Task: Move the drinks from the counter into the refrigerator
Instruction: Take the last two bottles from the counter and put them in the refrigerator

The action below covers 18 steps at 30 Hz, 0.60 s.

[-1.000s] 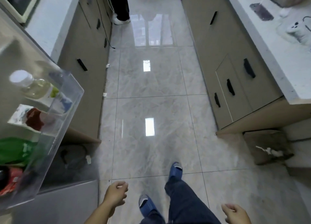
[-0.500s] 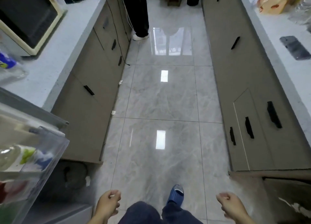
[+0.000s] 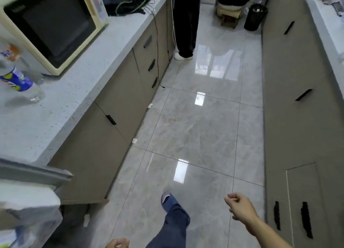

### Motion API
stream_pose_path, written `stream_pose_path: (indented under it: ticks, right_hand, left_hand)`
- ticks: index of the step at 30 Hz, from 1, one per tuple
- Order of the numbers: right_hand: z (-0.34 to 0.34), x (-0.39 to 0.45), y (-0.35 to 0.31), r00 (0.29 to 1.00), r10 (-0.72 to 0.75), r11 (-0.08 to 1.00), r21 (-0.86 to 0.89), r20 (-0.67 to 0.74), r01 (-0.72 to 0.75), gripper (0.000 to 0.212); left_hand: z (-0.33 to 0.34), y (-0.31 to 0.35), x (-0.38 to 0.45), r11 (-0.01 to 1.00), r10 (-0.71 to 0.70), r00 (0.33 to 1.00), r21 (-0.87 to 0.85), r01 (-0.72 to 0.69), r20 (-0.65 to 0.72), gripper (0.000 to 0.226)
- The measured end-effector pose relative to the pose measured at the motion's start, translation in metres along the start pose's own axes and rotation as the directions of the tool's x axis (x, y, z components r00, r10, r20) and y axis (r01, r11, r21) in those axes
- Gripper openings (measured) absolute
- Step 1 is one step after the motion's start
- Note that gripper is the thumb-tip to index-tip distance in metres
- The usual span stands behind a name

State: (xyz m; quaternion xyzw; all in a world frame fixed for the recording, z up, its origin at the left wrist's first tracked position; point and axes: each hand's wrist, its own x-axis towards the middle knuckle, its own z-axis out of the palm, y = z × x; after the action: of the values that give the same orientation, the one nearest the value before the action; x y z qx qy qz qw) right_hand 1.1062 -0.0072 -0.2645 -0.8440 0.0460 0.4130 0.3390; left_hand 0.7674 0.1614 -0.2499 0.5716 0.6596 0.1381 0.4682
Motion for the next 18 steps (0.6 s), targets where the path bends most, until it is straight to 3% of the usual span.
stream_pose_path:
  ticks: [2, 3, 5, 9, 16, 18]
  right_hand:
    - [-0.001, 0.016, -0.026, 1.000, 0.007, 0.999, -0.034, 0.006, -0.006, 0.013]
    - [-0.002, 0.023, -0.038, 1.000, 0.006, 0.999, -0.052, 0.012, -0.006, 0.014]
    - [-0.002, 0.039, -0.062, 1.000, 0.000, 0.997, -0.080, 0.028, 0.002, 0.016]
    - [0.002, 0.070, -0.107, 0.999, 0.006, 0.985, -0.171, 0.050, 0.003, 0.016]
    - [0.011, 0.136, -0.177, 0.993, -0.057, 0.924, -0.370, 0.104, 0.092, 0.014]
    - [0.020, 0.164, -0.201, 0.989, -0.044, 0.918, -0.384, 0.144, 0.097, 0.023]
  left_hand:
    - [0.000, 0.013, 0.041, 0.972, -0.233, 0.972, -0.002, 0.233, 0.018, 0.038]
    - [0.000, 0.023, 0.062, 0.942, -0.334, 0.941, 0.020, 0.334, 0.059, 0.028]
    - [0.003, 0.046, 0.097, 0.894, -0.449, 0.885, 0.047, 0.446, 0.126, 0.016]
    - [0.017, 0.083, 0.139, 0.878, -0.478, 0.867, 0.045, 0.477, 0.137, 0.014]
    - [0.041, 0.135, 0.180, 0.846, -0.496, 0.864, -0.175, 0.504, 0.091, 0.012]
    - [0.043, 0.144, 0.188, 0.825, -0.519, 0.852, -0.220, 0.521, 0.072, 0.012]
